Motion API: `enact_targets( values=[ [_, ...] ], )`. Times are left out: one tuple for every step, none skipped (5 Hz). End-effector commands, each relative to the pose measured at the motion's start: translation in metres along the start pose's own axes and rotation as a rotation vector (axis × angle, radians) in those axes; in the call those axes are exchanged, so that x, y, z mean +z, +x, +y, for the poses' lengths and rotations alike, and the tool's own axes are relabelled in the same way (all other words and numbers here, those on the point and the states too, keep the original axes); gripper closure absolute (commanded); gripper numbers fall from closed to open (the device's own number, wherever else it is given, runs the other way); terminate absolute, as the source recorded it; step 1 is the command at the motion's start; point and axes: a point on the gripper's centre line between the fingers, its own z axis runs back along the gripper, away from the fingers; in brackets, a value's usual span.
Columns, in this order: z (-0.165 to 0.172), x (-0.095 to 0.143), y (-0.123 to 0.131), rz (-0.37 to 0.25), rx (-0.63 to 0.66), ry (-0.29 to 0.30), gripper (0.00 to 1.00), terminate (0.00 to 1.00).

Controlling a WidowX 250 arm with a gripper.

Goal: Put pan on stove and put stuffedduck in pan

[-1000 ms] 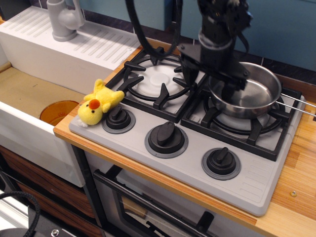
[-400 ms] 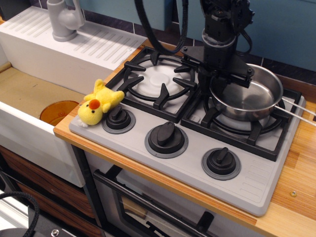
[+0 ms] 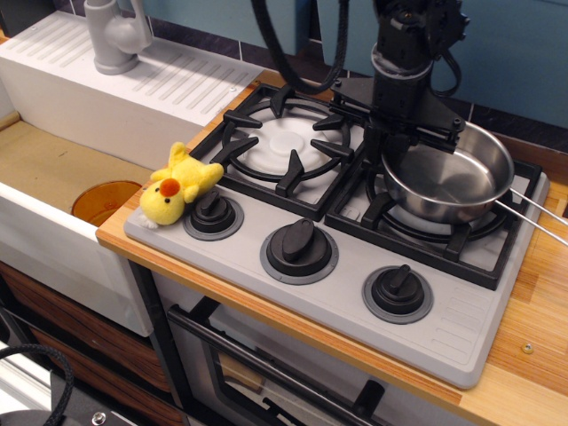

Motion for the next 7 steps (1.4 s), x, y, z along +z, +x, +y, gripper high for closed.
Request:
enact_targets(
  values=[
    [0.018,0.046,0.008,-0.009,0.007,0.073,1.0,0.0],
    [0.028,0.054,0.005,-0.003,0.002,0.079,1.0,0.0],
    [0.044,0.059,0.008,0.003,-0.017,0.087,1.0,0.0],
    [0.073,0.061,0.018,0.01,-0.054,0.095,1.0,0.0],
    [0.094,0.063,0.026,0.021,-0.08,0.095,1.0,0.0],
    [0.117,0.059,0.037,0.021,-0.109,0.09,1.0,0.0],
    [0.131,0.05,0.044,0.015,-0.125,0.1,1.0,0.0]
  ],
)
